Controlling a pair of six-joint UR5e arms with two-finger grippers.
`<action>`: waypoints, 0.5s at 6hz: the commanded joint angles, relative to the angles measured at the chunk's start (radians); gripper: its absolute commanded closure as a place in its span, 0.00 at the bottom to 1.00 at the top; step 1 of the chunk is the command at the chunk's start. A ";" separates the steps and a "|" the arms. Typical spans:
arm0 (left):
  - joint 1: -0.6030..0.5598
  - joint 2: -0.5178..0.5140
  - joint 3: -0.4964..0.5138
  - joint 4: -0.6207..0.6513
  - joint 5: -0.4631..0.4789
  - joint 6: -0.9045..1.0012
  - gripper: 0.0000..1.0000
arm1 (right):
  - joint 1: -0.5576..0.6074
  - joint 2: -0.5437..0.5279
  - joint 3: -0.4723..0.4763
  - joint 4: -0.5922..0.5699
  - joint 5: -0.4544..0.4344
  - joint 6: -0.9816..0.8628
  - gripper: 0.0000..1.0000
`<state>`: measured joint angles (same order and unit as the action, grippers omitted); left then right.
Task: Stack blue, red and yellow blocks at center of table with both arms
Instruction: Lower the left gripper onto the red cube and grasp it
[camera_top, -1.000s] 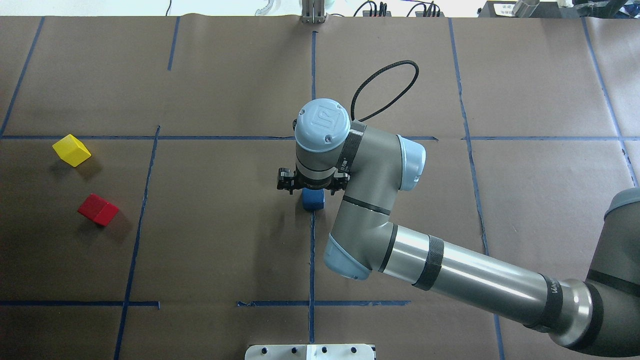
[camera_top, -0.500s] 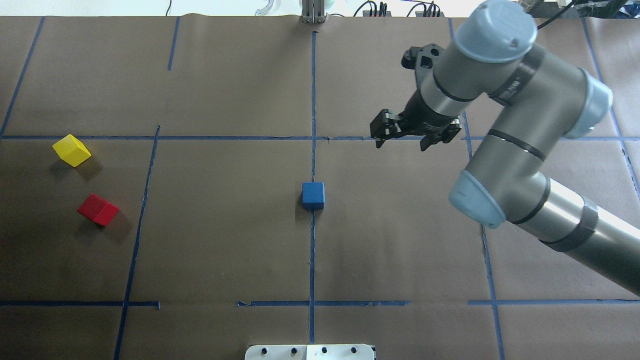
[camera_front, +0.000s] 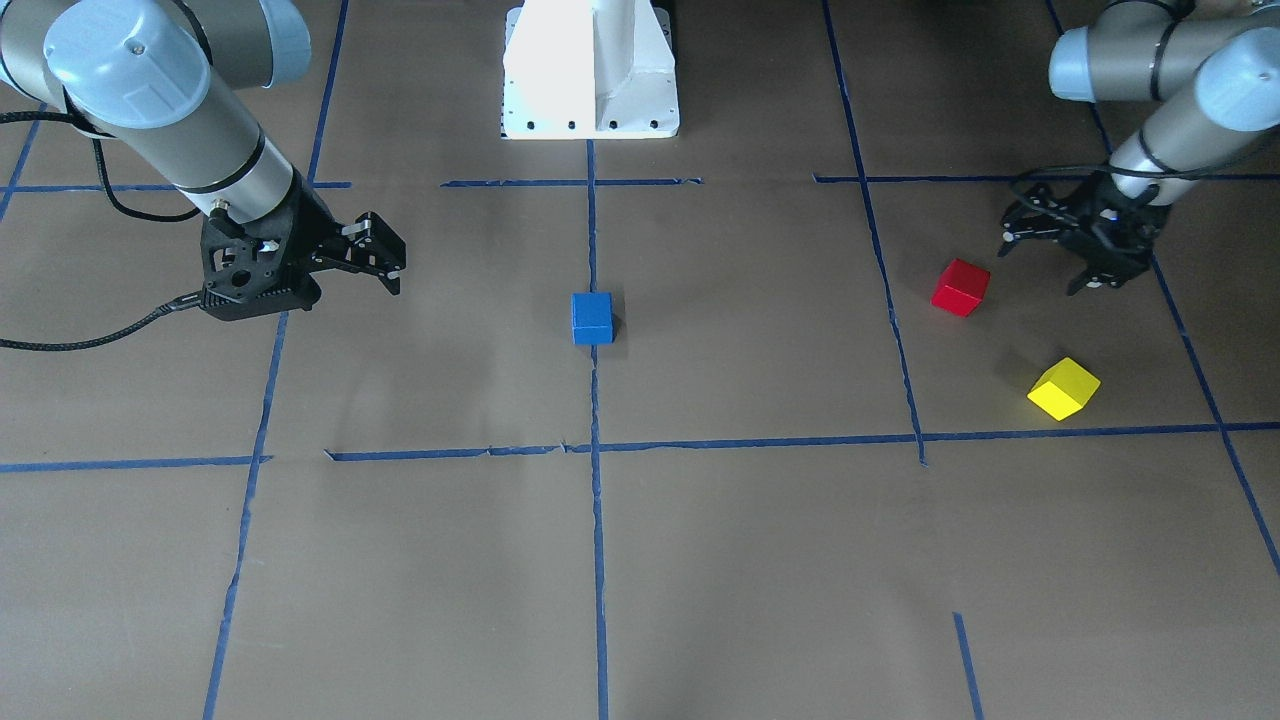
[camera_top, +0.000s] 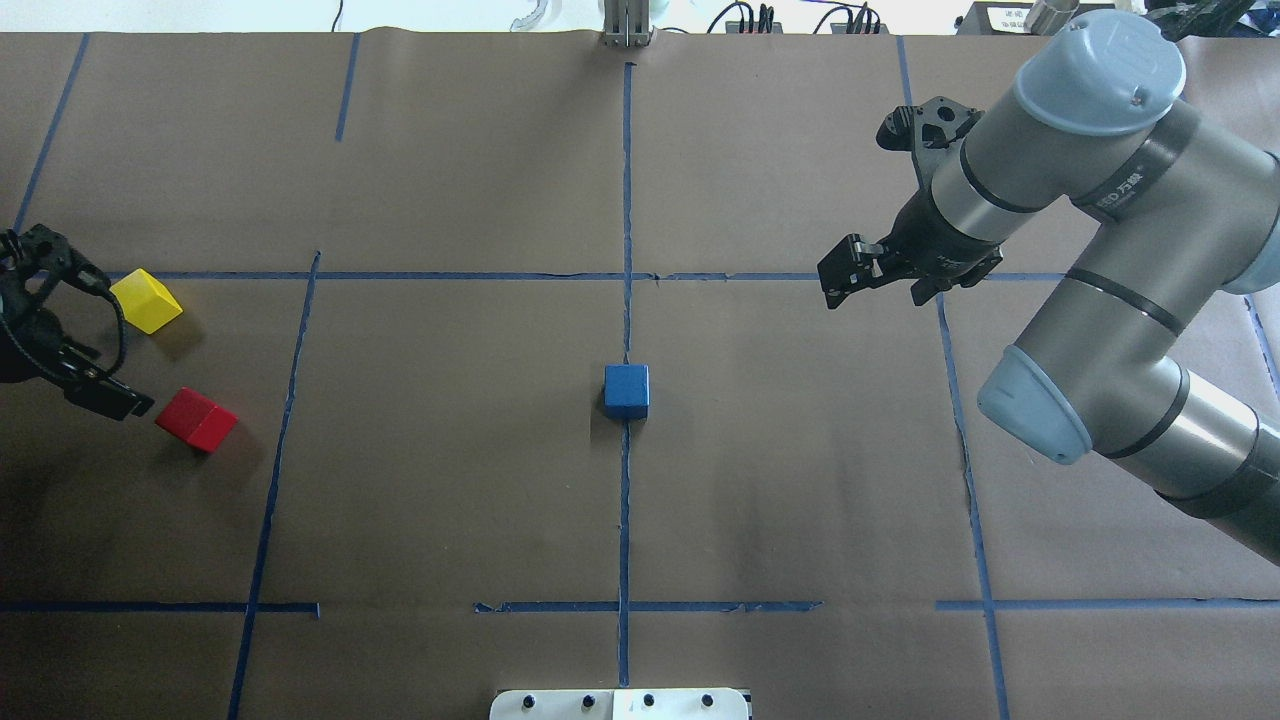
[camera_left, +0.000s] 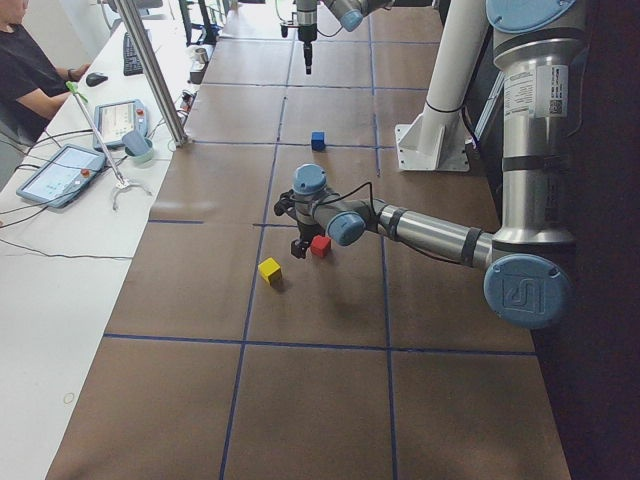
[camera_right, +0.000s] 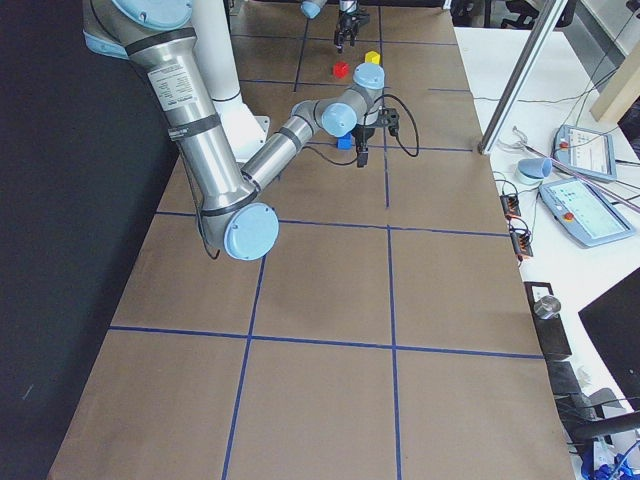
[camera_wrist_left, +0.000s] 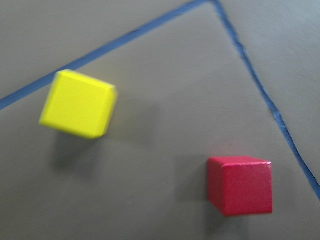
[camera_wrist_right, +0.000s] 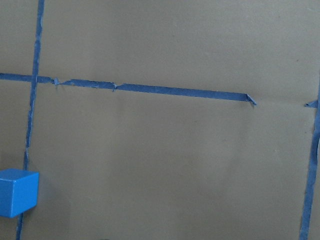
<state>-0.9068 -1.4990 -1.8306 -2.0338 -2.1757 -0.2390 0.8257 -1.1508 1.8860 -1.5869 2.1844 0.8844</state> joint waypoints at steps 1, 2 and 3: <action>0.054 -0.012 0.011 -0.011 0.030 -0.008 0.00 | 0.000 -0.009 -0.001 0.001 -0.008 -0.012 0.00; 0.069 -0.029 0.010 -0.011 0.030 -0.107 0.00 | -0.002 -0.007 -0.002 0.001 -0.009 -0.012 0.00; 0.103 -0.043 0.011 -0.008 0.034 -0.155 0.00 | -0.003 -0.006 -0.002 0.001 -0.008 -0.012 0.00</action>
<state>-0.8314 -1.5282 -1.8204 -2.0436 -2.1448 -0.3397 0.8235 -1.1578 1.8842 -1.5861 2.1765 0.8731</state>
